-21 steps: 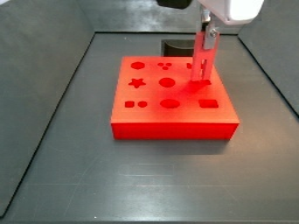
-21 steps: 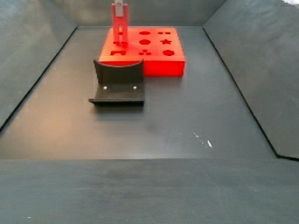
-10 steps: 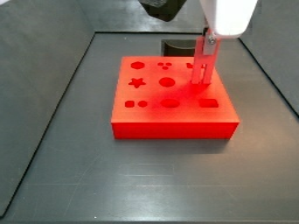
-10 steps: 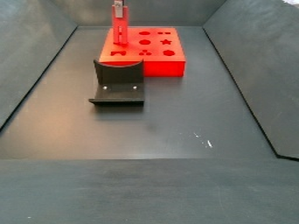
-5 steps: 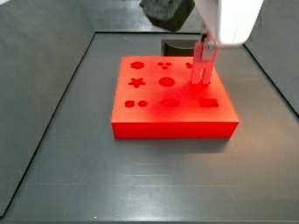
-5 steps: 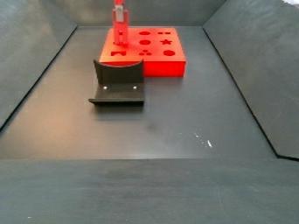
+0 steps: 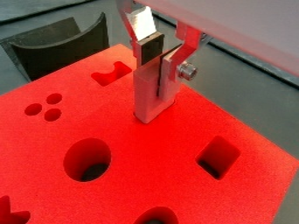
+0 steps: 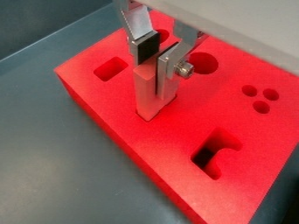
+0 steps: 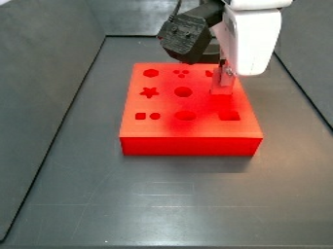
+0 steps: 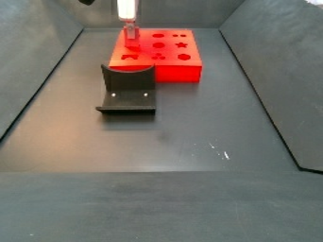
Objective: Insert the double-square object.
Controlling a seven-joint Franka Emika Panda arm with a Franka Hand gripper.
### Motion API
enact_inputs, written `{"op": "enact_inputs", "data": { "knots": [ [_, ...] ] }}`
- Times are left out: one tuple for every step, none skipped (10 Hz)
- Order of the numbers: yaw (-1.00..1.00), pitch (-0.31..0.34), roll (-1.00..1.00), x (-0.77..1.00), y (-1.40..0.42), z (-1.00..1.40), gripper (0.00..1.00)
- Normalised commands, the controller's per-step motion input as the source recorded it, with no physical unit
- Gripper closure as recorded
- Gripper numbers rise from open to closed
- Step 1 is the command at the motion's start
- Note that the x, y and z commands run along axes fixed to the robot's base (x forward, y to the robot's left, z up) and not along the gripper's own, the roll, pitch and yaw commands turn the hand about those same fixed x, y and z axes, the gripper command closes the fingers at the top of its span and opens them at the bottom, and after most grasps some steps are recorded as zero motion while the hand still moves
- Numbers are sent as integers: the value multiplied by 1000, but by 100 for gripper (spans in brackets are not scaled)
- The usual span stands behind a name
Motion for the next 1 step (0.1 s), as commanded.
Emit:
{"op": "enact_inputs", "data": {
  "knots": [
    [0,0,0,0,0,0,100]
  ]
}}
